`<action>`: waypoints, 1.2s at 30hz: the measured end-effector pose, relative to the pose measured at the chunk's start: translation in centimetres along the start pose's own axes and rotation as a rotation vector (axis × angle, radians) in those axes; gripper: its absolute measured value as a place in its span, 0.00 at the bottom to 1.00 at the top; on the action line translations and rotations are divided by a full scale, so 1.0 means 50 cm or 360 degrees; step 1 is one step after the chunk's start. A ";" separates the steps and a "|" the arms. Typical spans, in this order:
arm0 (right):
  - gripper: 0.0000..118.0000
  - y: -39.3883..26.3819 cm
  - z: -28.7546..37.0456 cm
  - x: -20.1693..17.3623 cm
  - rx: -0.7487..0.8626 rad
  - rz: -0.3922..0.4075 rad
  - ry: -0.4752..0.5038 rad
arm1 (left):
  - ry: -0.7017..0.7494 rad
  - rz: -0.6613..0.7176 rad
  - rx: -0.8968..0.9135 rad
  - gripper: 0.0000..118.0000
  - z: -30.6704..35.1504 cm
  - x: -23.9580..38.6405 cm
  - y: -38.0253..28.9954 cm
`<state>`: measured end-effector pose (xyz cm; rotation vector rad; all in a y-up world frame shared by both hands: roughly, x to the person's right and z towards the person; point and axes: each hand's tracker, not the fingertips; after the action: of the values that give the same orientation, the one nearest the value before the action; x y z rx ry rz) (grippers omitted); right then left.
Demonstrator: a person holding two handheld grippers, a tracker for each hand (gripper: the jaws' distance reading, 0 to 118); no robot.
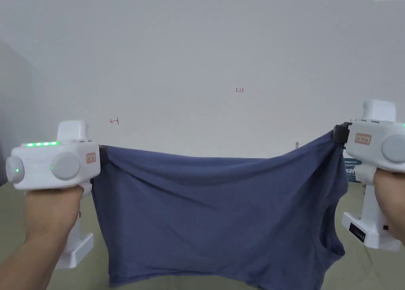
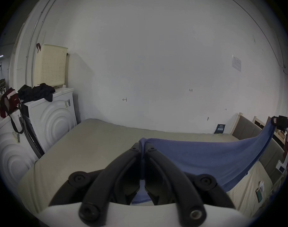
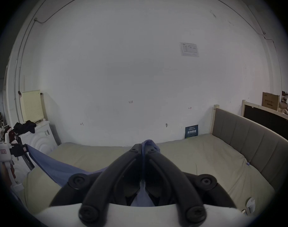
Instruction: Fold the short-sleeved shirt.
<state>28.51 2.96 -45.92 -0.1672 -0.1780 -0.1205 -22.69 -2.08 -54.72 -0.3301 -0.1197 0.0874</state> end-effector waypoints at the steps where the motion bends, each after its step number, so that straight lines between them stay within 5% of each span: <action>1: 0.04 -0.001 0.016 0.000 0.0007 0.0015 0.0001 | -0.0008 -0.0003 -0.0013 0.02 0.007 -0.003 -0.007; 10: 0.04 -0.078 0.258 0.035 -0.0023 0.0013 0.0149 | -0.0127 -0.0060 -0.0125 0.02 0.210 -0.047 -0.115; 19: 0.04 -0.411 0.524 0.060 -0.0396 0.0079 0.0175 | -0.0150 -0.0163 -0.0497 0.02 0.420 -0.109 -0.398; 26: 0.04 -0.728 0.565 0.074 -0.0965 0.0138 0.0095 | -0.0071 -0.0216 -0.0922 0.02 0.442 -0.150 -0.615; 31: 0.11 -0.731 0.561 0.075 -0.0960 0.0093 0.0088 | -0.0104 -0.0223 -0.0768 0.04 0.443 -0.160 -0.616; 32: 0.39 -0.707 0.566 0.071 -0.0915 0.0081 0.0094 | -0.0082 -0.0254 -0.0713 0.21 0.456 -0.153 -0.599; 33: 0.71 -0.677 0.580 0.063 -0.0835 0.0065 0.0101 | -0.0077 -0.0273 -0.0600 0.51 0.478 -0.142 -0.576; 34: 0.91 -0.649 0.591 0.052 -0.0757 0.0061 0.0110 | -0.0113 -0.0288 -0.0446 0.79 0.506 -0.131 -0.558; 35: 0.98 -0.622 0.607 0.039 -0.0648 0.0062 0.0141 | -0.0140 -0.0300 -0.0309 0.95 0.534 -0.118 -0.543; 36: 0.98 -0.595 0.628 0.023 -0.0500 0.0082 0.0153 | -0.0179 -0.0309 -0.0133 0.96 0.566 -0.104 -0.526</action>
<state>20.46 -20.78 -10.64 -0.4779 -0.0576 -0.1045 -29.82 -18.40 -20.06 -0.3953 -0.2663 -0.0916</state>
